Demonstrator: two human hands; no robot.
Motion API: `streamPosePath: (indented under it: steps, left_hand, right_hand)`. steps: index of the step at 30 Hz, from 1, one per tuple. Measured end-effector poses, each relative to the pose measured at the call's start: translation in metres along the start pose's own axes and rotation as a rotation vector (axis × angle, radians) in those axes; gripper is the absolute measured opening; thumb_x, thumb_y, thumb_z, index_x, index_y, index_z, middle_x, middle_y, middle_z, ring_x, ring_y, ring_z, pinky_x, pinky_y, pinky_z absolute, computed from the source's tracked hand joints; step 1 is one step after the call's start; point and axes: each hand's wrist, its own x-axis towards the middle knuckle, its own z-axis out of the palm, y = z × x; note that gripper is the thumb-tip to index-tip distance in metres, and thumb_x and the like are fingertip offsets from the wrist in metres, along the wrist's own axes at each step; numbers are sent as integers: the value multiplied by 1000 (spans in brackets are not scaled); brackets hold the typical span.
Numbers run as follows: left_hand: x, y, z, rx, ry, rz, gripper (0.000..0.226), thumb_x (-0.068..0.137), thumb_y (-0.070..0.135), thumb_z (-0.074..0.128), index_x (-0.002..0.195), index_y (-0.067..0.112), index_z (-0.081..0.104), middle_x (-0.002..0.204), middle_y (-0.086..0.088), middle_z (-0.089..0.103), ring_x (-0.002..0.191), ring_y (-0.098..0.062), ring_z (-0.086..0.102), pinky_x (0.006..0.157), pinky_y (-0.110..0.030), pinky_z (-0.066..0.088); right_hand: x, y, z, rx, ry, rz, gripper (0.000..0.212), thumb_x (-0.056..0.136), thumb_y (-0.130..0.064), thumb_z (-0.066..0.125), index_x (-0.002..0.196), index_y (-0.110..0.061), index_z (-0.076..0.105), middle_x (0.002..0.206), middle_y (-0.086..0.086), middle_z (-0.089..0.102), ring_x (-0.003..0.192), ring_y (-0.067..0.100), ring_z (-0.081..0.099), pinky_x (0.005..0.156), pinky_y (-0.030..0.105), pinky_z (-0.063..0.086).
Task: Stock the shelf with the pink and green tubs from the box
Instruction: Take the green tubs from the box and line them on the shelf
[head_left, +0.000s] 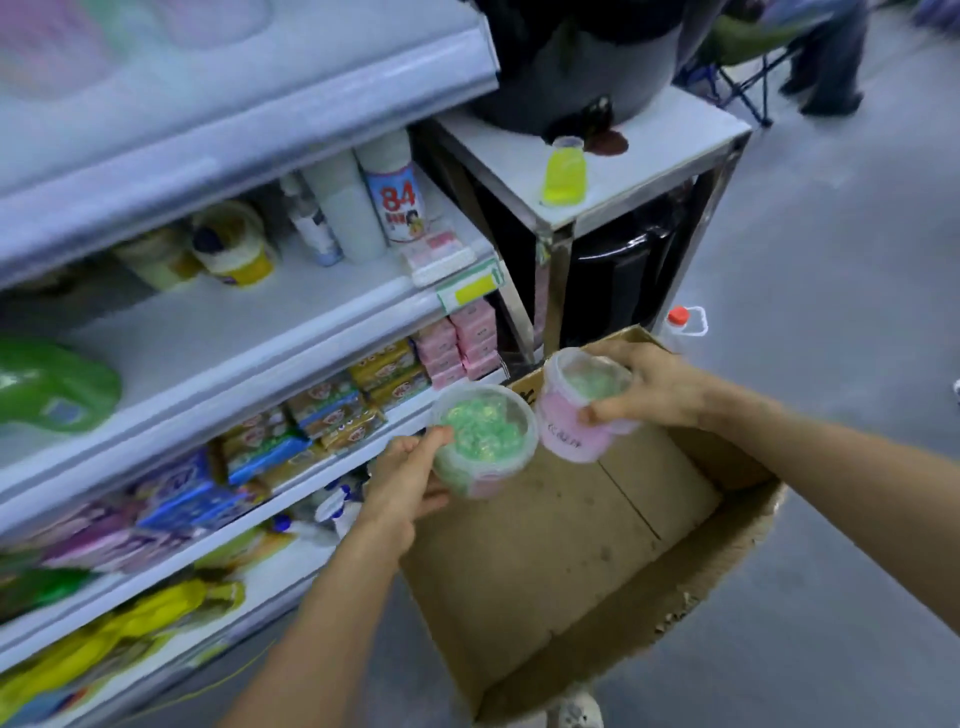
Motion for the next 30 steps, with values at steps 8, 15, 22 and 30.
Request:
streamPosePath:
  steps: [8, 15, 22, 30]
  left_hand:
    - [-86, 54, -81, -112, 52, 185, 37, 84, 44, 65, 110, 18, 59, 106, -11, 65, 89, -28, 68, 82, -44, 57]
    - [-133, 111, -159, -210, 147, 300, 29, 89, 42, 59, 106, 18, 59, 95, -10, 62, 76, -22, 63, 74, -39, 57]
    - [-148, 157, -224, -297, 221, 340, 24, 87, 44, 60, 95, 21, 60, 90, -8, 54, 76, -27, 58, 82, -45, 55]
    - [-142, 181, -255, -330, 214, 342, 26, 87, 46, 60, 96, 21, 60, 94, -10, 57, 88, -31, 62, 83, -45, 56]
  right_hand:
    - [-29, -126, -19, -96, -62, -219, 77, 69, -37, 83, 135, -29, 45, 126, -8, 54, 106, 8, 56, 87, 22, 48]
    - [-22, -253, -34, -238, 3, -438, 93, 56, -57, 81, 138, -36, 42, 140, -11, 44, 125, 9, 44, 104, 34, 39]
    - [11, -368, -31, -273, 91, -623, 85, 61, -51, 82, 136, -37, 45, 138, -5, 44, 121, 13, 44, 98, 27, 37]
    - [66, -445, -8, -474, 79, -632, 66, 63, -47, 82, 120, -32, 51, 124, -8, 41, 118, 14, 42, 98, 32, 37]
